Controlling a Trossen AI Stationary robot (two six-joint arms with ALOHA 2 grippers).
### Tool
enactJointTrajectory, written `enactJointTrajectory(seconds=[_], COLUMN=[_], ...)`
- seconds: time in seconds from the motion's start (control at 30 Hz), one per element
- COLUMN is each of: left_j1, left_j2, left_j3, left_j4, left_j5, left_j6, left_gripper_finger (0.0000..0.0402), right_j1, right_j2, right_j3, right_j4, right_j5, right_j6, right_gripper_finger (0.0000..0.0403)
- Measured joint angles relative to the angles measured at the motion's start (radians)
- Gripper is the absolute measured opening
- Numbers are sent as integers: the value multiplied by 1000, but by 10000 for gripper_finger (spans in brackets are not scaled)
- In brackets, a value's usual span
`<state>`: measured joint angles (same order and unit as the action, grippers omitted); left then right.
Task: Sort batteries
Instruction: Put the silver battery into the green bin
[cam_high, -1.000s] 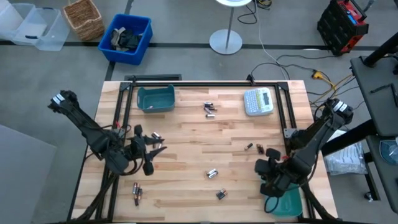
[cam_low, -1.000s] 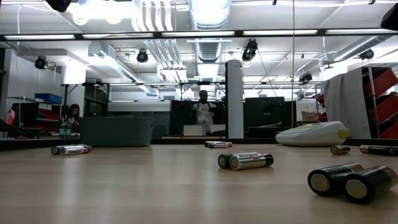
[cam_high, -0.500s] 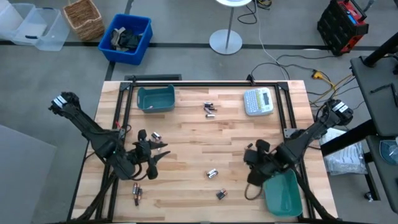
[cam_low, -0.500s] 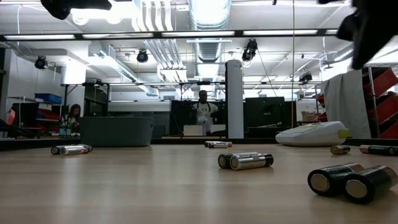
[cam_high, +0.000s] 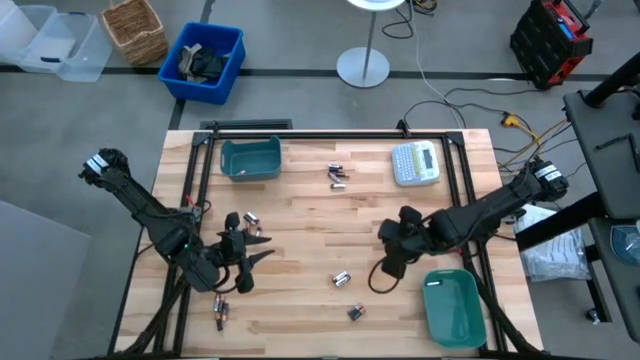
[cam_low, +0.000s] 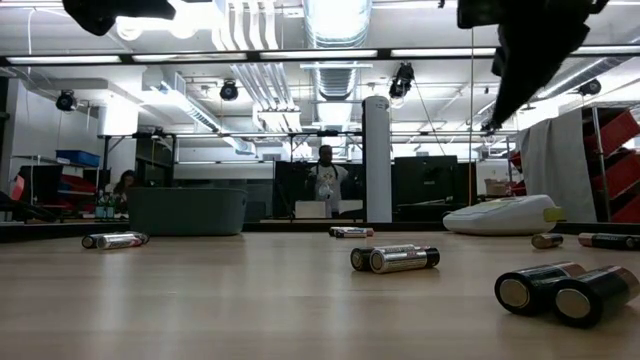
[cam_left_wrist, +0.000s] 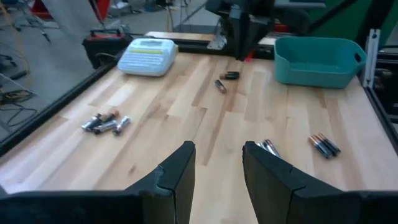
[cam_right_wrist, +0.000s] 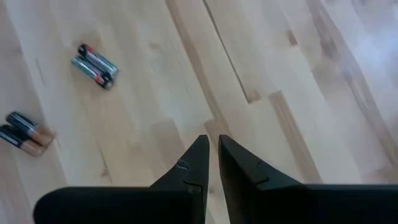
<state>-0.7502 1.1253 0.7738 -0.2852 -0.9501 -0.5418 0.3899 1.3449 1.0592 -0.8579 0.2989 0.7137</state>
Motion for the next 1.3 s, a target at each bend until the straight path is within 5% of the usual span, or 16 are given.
enactJointTrajectory(seconds=[0.67,1.3], left_j1=[-2,-2], left_j2=[108,139], left_j3=[0,0], left_j4=[-31,-32], left_j5=[149,149], left_j6=[-219,-306], left_gripper_finger=[115,115], right_j1=[-75,-207], right_j2=[-1,0], right_j3=[77,73], right_j4=[3,81], right_j5=[18,16], right_j6=[-150,-304], right_gripper_finger=[29,29])
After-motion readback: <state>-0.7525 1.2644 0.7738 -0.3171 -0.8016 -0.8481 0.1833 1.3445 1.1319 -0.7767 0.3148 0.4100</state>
